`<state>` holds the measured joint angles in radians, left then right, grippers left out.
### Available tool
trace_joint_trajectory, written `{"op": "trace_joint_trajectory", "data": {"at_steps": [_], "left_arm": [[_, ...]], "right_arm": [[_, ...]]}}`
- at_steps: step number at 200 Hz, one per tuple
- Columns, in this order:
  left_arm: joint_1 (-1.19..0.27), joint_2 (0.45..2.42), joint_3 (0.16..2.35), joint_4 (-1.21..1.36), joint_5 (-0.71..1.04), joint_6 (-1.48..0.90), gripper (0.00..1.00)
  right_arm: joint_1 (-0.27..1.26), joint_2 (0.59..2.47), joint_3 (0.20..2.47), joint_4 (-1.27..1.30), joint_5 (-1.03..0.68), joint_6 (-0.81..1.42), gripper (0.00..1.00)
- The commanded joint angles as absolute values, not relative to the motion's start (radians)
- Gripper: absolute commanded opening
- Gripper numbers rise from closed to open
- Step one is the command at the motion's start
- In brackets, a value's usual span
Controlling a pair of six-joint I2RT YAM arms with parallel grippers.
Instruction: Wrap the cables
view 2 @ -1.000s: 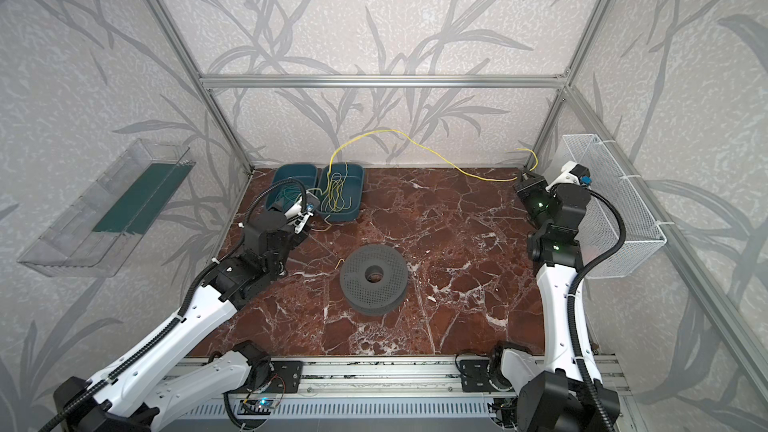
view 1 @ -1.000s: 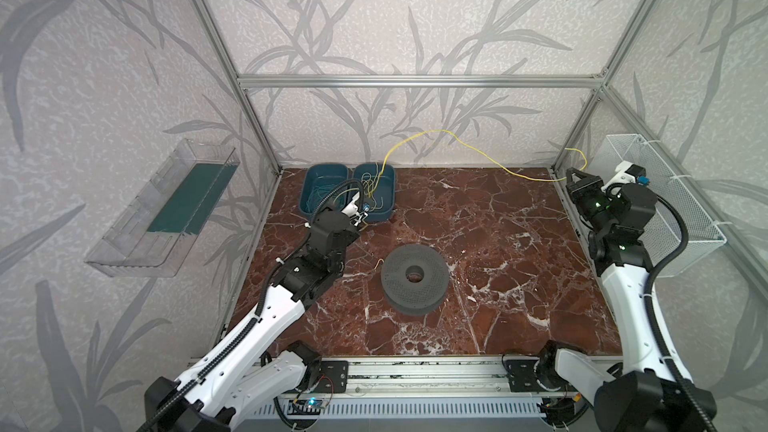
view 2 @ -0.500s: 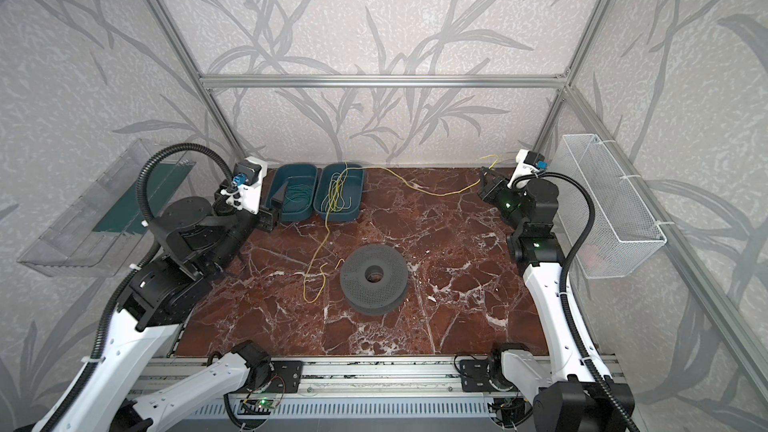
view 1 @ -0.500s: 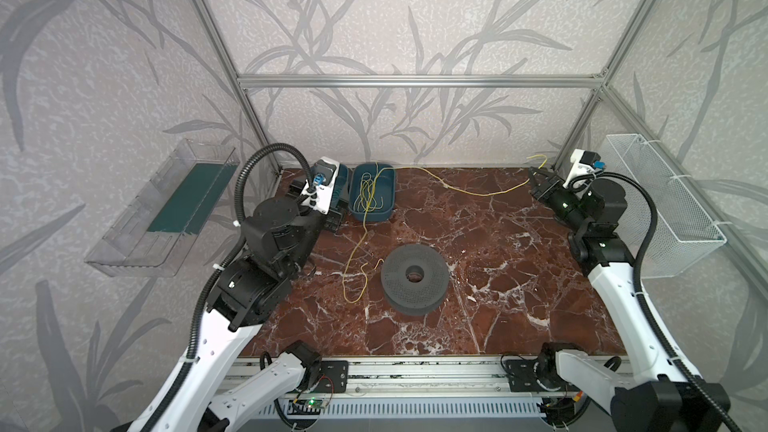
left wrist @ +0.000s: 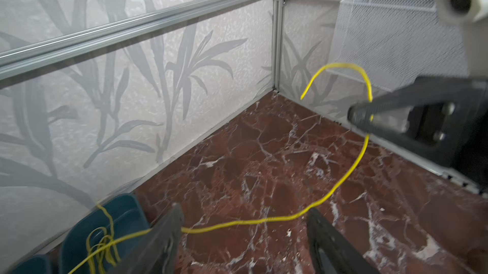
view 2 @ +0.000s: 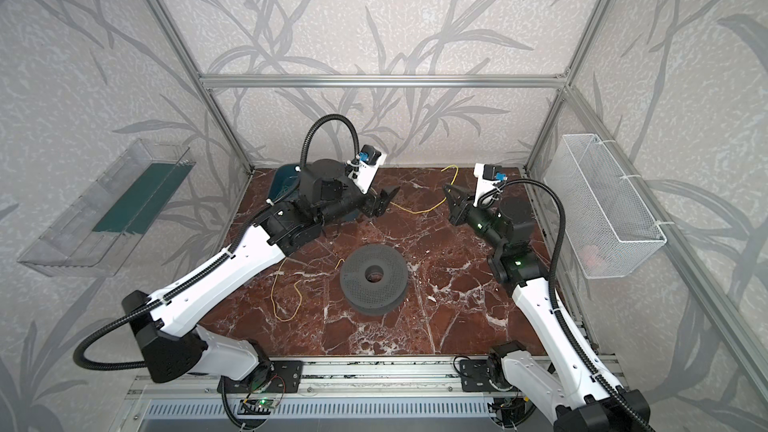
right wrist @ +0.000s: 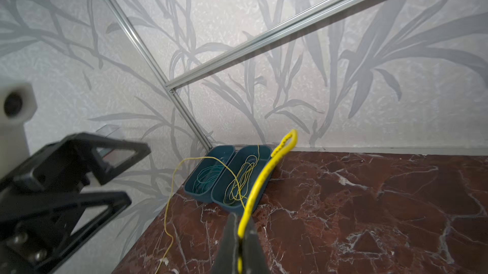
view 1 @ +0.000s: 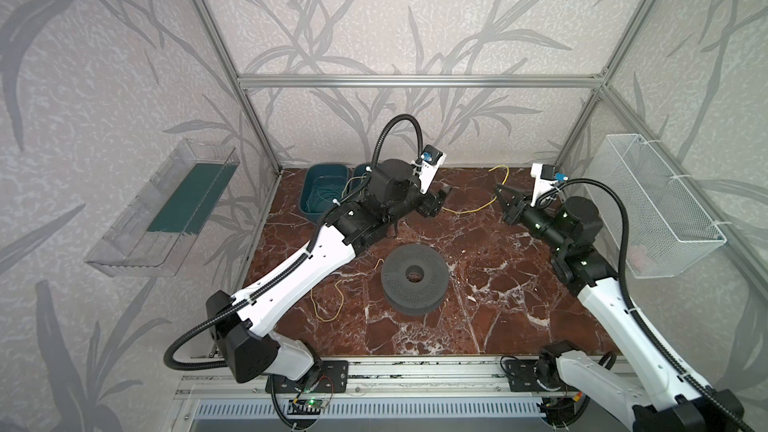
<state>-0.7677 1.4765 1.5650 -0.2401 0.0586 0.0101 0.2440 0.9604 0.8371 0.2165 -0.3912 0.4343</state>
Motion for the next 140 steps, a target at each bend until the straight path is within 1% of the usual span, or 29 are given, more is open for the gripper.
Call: {"op": "trace_joint_trajectory", "data": {"at_steps": [1, 23, 48, 91, 122, 140], "left_arm": [[-0.760, 1.478, 1.632, -0.134, 0.183, -0.168, 0.78], [-0.748, 1.510, 1.635, -0.097, 0.205, -0.315, 0.80], [-0.742, 1.551, 1.652, -0.066, 0.271, -0.468, 0.81], [-0.743, 1.617, 1.672, -0.065, 0.275, -0.687, 0.82], [-0.736, 1.649, 1.682, -0.067, 0.286, -0.802, 0.82], [-0.724, 1.650, 1.675, -0.058, 0.302, -0.882, 0.80]], "right_arm": [[0.291, 0.919, 0.799, 0.314, -0.375, 0.312, 0.00], [0.343, 0.902, 0.769, 0.334, -0.353, 0.249, 0.00], [0.397, 0.912, 0.758, 0.322, -0.309, 0.185, 0.00], [0.472, 0.916, 0.754, 0.308, -0.214, 0.105, 0.00], [0.486, 0.927, 0.751, 0.304, -0.203, 0.094, 0.00], [0.488, 0.925, 0.748, 0.302, -0.196, 0.089, 0.00]]}}
